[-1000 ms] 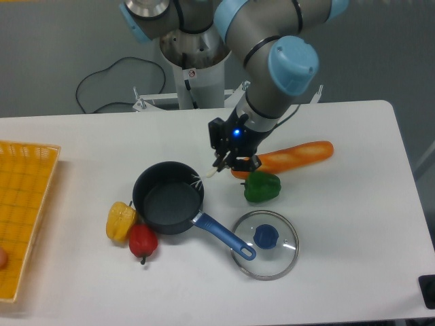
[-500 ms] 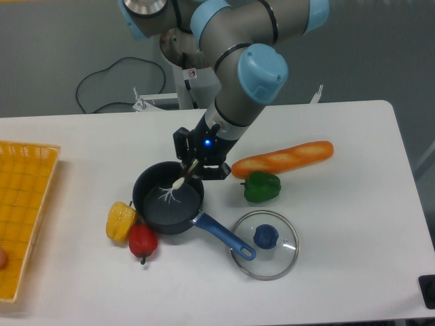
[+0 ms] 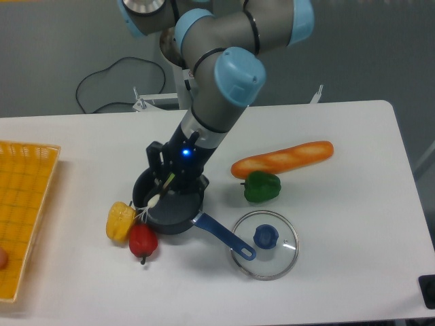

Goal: Place the green onion in the pot
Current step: 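Move the gripper over the saucepan toward the rim by the yellow pepper, then lower the green onion into the saucepan, roots hanging over the rim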

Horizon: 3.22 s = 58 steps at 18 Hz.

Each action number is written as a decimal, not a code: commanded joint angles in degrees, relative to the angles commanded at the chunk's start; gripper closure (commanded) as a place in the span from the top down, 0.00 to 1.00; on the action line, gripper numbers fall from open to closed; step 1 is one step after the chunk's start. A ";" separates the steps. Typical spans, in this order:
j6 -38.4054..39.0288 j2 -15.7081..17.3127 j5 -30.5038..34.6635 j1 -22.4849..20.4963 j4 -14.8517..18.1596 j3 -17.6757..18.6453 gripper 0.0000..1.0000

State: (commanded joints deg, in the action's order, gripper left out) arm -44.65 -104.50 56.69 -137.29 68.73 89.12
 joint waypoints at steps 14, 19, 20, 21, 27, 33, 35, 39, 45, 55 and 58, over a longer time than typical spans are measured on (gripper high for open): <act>8.70 -1.75 -0.70 1.94 -5.00 -2.63 0.03; 12.84 -5.71 -0.79 3.52 -9.14 -6.60 0.03; 12.84 -5.80 -0.79 3.52 -9.66 -6.60 0.03; 12.92 -5.89 -0.88 3.52 -10.19 -6.60 0.04; 13.28 -7.64 -0.88 3.78 -11.43 -6.68 0.04; 13.63 -8.61 -0.79 4.57 -11.43 -5.98 0.04; 13.63 -8.61 -0.79 4.57 -11.43 -5.98 0.04; 13.54 -9.14 -0.79 4.57 -11.43 -5.89 0.05; 13.01 -10.54 -0.79 4.57 -11.60 -6.86 0.05; 12.84 -12.30 -0.79 4.84 -11.95 -7.03 0.07; 12.75 -12.30 -0.79 4.84 -11.95 -6.95 0.07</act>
State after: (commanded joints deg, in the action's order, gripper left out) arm -31.90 -116.81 55.90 -132.45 56.78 82.18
